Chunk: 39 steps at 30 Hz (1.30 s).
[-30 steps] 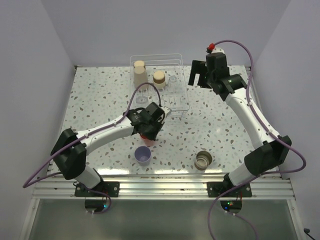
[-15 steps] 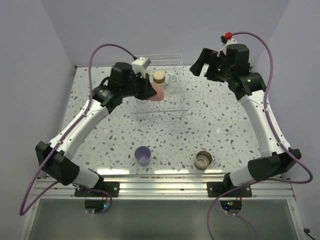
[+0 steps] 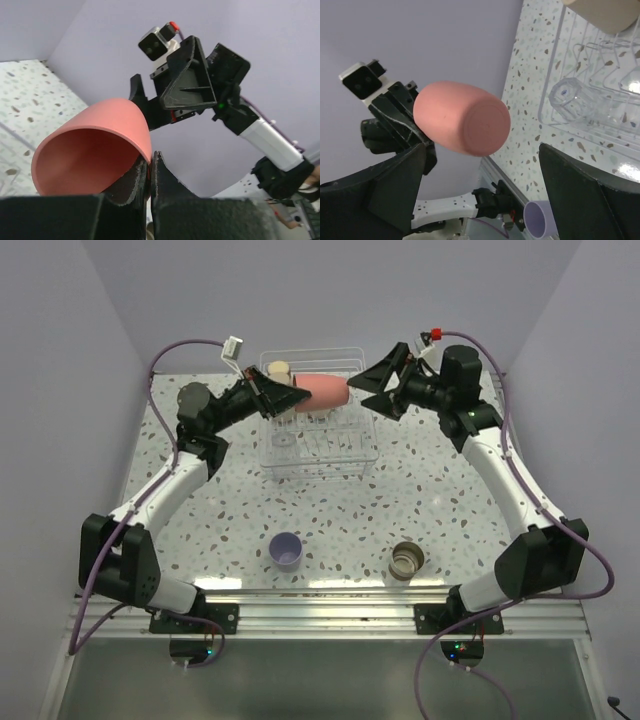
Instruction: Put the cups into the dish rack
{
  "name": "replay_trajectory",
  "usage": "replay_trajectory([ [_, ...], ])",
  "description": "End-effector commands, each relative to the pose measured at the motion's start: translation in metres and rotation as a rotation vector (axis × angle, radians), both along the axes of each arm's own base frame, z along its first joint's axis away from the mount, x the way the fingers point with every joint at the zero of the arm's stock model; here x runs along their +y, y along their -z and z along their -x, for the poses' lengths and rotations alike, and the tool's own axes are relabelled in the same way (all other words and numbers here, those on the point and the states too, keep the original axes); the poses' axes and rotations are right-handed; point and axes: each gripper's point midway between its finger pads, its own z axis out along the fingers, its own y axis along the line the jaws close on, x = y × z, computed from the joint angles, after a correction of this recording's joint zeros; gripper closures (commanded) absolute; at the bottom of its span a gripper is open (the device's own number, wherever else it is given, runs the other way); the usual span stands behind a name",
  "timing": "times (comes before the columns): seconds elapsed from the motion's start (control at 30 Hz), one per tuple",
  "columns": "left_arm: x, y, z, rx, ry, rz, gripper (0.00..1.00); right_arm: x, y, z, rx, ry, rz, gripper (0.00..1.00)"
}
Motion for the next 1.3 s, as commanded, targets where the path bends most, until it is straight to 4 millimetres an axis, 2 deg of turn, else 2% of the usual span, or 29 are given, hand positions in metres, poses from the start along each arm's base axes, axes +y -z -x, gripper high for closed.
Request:
replay_trajectory([
  [0.0, 0.004, -0.048, 0.026, -0.135, 0.105, 0.167, 1.00, 0.009, -0.042, 0.010, -0.087, -0.061, -0.108, 0.02],
  [0.27, 0.005, -0.039, 0.022, -0.110, 0.121, 0.248, 1.00, 0.016, -0.042, 0.003, -0.059, -0.071, -0.142, 0.02],
  [0.57, 0.005, -0.035, 0.012, -0.089, 0.110, 0.295, 1.00, 0.039, -0.052, 0.004, -0.086, -0.129, -0.173, 0.02],
  [0.63, 0.005, -0.033, 0.008, -0.084, 0.109, 0.297, 1.00, 0.046, -0.054, 0.007, -0.092, -0.141, -0.174, 0.06],
  [0.7, 0.003, -0.032, 0.007, -0.081, 0.113, 0.299, 1.00, 0.049, -0.053, 0.007, -0.092, -0.146, -0.175, 0.13],
  [0.73, 0.004, -0.031, 0.005, -0.077, 0.110, 0.300, 1.00, 0.050, -0.056, 0.007, -0.105, -0.148, -0.180, 0.24],
  [0.8, 0.003, -0.027, 0.003, -0.063, 0.107, 0.295, 1.00, 0.052, -0.056, 0.006, -0.111, -0.155, -0.183, 0.37],
  [0.83, 0.003, -0.025, 0.002, -0.057, 0.104, 0.290, 1.00, 0.052, -0.056, 0.005, -0.111, -0.155, -0.182, 0.52],
  [0.87, 0.003, -0.023, 0.001, -0.049, 0.099, 0.286, 1.00, 0.052, -0.058, 0.005, -0.118, -0.157, -0.182, 0.58],
  [0.93, 0.002, -0.014, -0.005, -0.021, 0.083, 0.260, 0.91, 0.053, -0.055, 0.004, -0.116, -0.156, -0.168, 0.77],
  [0.97, 0.001, -0.010, -0.006, -0.009, 0.082, 0.247, 0.84, 0.052, -0.056, 0.003, -0.117, -0.153, -0.163, 0.81],
  [1.0, -0.001, -0.006, -0.007, 0.003, 0.075, 0.222, 0.70, 0.051, -0.050, 0.003, -0.107, -0.152, -0.144, 0.84],
  [1.07, -0.001, -0.003, -0.007, -0.015, 0.065, 0.176, 0.55, 0.046, -0.053, 0.001, -0.122, -0.135, -0.123, 0.85],
  [1.1, -0.002, 0.008, -0.011, 0.036, 0.051, 0.141, 0.44, 0.042, -0.044, 0.000, -0.100, -0.124, -0.083, 0.87],
  [1.17, -0.001, 0.016, -0.015, 0.056, 0.023, 0.085, 0.35, 0.029, -0.042, -0.009, -0.103, -0.080, -0.032, 0.97],
  [1.2, 0.002, 0.026, -0.017, 0.071, -0.002, 0.033, 0.28, 0.021, -0.028, -0.010, -0.079, -0.068, 0.037, 1.00],
  [1.23, 0.004, 0.031, -0.018, 0.081, -0.015, 0.007, 0.26, 0.015, -0.023, -0.013, -0.076, -0.052, 0.078, 1.00],
  [1.27, 0.006, 0.039, -0.020, 0.103, -0.035, -0.020, 0.24, 0.008, -0.029, -0.016, -0.102, -0.024, 0.120, 1.00],
])
